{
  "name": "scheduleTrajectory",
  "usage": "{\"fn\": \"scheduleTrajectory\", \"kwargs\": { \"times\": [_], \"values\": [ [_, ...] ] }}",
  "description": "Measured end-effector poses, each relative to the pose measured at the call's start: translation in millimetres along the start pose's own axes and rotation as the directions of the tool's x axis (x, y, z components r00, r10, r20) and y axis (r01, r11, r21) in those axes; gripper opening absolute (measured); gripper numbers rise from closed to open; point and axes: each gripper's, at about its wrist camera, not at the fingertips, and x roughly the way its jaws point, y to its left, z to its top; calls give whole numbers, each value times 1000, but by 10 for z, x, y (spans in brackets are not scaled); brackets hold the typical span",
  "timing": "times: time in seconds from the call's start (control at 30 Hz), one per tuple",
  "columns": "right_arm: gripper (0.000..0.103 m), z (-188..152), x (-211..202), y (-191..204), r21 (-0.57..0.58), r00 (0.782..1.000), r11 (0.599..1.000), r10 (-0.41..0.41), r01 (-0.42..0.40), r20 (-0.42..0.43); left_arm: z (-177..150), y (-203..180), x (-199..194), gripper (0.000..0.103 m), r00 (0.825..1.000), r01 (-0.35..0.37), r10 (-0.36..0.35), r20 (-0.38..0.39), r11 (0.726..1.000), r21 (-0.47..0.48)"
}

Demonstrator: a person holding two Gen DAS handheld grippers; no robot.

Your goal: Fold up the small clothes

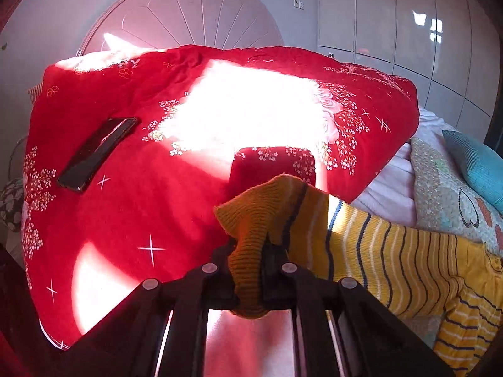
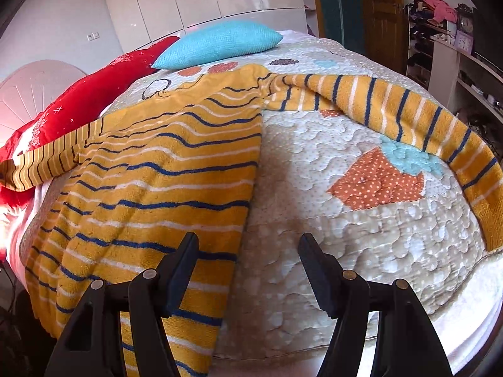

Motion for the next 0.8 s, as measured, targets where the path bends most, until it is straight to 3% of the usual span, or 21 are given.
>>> {"fn": "scheduleTrajectory", "kwargs": {
  "times": [0.13, 0.2, 0.3, 0.4, 0.53, 0.73, 0.8],
  "values": [
    [71, 3, -30, 64, -13, 1000, 1000, 21, -21, 12, 49, -283, -100, 9, 1000, 28, -28, 12, 999, 39],
    [71, 3, -65, 54, -12, 999, 1000, 28, -28, 21, 11, -560, -187, 9, 995, 96, -97, 2, 993, 65],
    [71, -1, -113, 10, 8, 998, 999, 48, -48, 34, -80, -1112, -334, 9, 974, 226, -224, -34, 969, 96],
    [71, -33, -148, -30, 23, 997, 997, 68, -69, 46, -213, -1845, -509, 9, 935, 353, -345, -79, 923, 150],
    [71, -114, -168, -120, 39, 996, 996, 77, -79, 45, -537, -2874, -757, 9, 855, 517, -492, -162, 830, 210],
    [71, -208, -202, -348, 96, 991, 988, 116, -121, 63, -1321, -4155, -1168, 9, 752, 659, -588, -296, 670, 342],
    [71, -219, -220, -385, 101, 990, 986, 126, -133, 69, -1576, -4457, -1253, 10, 732, 681, -591, -337, 624, 385]
  ]
}}
